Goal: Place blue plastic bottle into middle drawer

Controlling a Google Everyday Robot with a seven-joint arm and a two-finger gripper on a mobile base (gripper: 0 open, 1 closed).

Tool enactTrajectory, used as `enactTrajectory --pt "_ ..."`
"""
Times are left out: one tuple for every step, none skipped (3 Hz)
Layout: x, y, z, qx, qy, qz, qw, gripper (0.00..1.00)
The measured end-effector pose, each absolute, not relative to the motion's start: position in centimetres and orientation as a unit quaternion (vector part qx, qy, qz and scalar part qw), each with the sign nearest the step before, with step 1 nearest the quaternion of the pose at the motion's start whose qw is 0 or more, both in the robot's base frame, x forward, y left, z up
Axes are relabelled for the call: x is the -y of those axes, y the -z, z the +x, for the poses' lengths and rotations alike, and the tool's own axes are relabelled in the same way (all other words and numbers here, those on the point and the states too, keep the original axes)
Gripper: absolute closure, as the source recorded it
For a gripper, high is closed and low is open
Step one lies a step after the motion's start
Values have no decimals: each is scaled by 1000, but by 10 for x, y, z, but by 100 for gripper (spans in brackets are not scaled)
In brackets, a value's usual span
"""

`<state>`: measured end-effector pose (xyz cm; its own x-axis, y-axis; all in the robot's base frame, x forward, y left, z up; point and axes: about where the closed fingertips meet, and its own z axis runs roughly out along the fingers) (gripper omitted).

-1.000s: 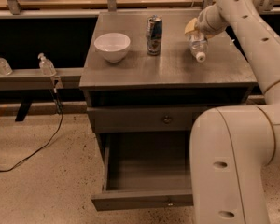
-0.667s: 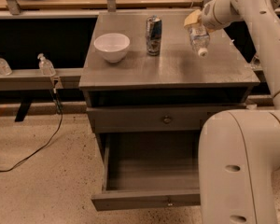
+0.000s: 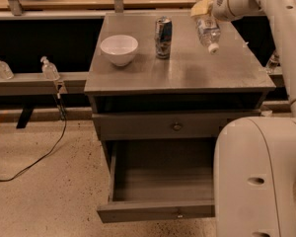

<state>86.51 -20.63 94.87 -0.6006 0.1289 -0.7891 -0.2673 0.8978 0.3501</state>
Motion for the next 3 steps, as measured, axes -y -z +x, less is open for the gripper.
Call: enactTrajectory --pt "207 -946 869 -863 -201 -70 458 100" --pt "203 -941 867 -866 -212 -68 448 100" --pt "184 -947 842 -858 -259 -116 428 100"
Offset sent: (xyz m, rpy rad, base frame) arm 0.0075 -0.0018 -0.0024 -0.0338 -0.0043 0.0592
